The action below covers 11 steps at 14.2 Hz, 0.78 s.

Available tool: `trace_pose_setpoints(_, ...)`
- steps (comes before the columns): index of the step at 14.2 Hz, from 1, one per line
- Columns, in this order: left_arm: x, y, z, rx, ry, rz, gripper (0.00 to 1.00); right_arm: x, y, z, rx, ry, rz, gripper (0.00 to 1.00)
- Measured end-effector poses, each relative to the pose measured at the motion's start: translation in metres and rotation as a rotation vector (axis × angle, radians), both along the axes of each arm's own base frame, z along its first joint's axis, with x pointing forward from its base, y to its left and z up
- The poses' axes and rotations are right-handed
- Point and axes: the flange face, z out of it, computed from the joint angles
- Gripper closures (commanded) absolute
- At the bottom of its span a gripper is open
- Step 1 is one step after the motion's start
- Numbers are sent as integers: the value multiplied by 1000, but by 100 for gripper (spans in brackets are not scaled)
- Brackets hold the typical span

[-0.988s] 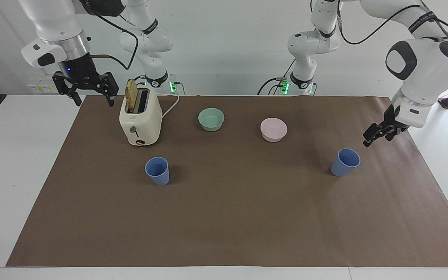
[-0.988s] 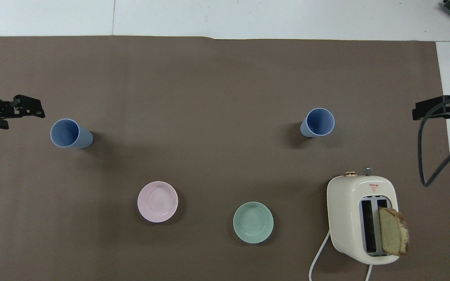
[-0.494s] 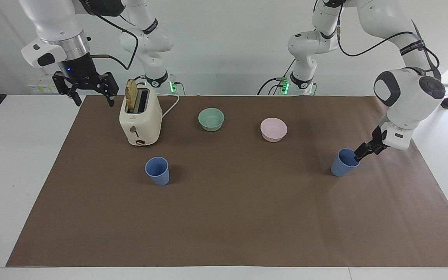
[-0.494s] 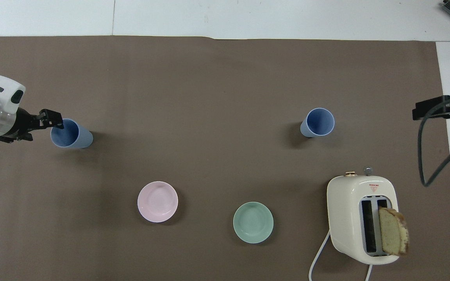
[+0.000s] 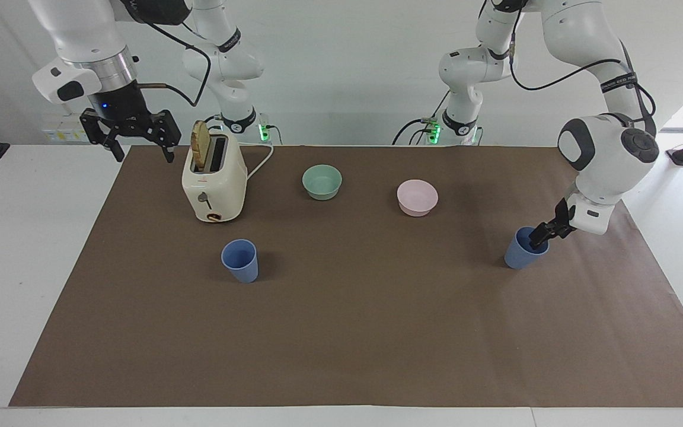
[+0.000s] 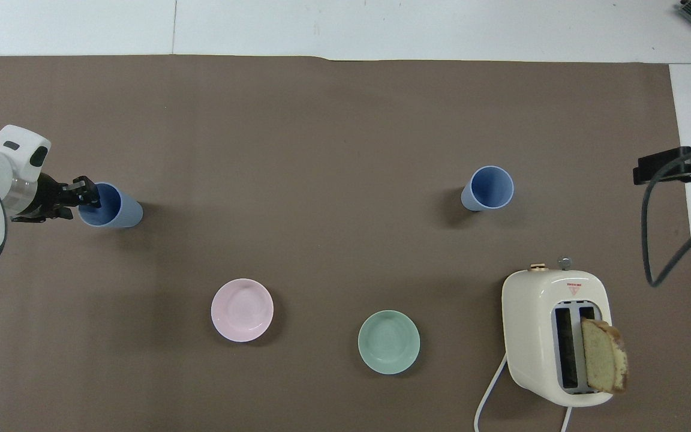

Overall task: Stack blue cups with both arms
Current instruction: 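Reach the left gripper to the blue cup nearest it and grasp it, then carry the blue cup with the left gripper toward the table center and set it down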

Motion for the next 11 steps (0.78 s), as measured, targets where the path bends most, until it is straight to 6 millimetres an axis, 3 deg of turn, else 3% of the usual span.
trace_pose_setpoints(3,2,-2,3,0,-12,-3,100,0,0,0,0,0,0,0)
trace_pose_setpoints(5,9,-8,17,-6,-41,-10,100,0,0,0,0,0,0,0)
trace_pose_setpoints(8,19,-32,62,-12,-57,-37,100,0,0,0,0,0,0,0)
trace_pose_setpoints(11,21,-84,119,-27,-73,7,100,0,0,0,0,0,0,0)
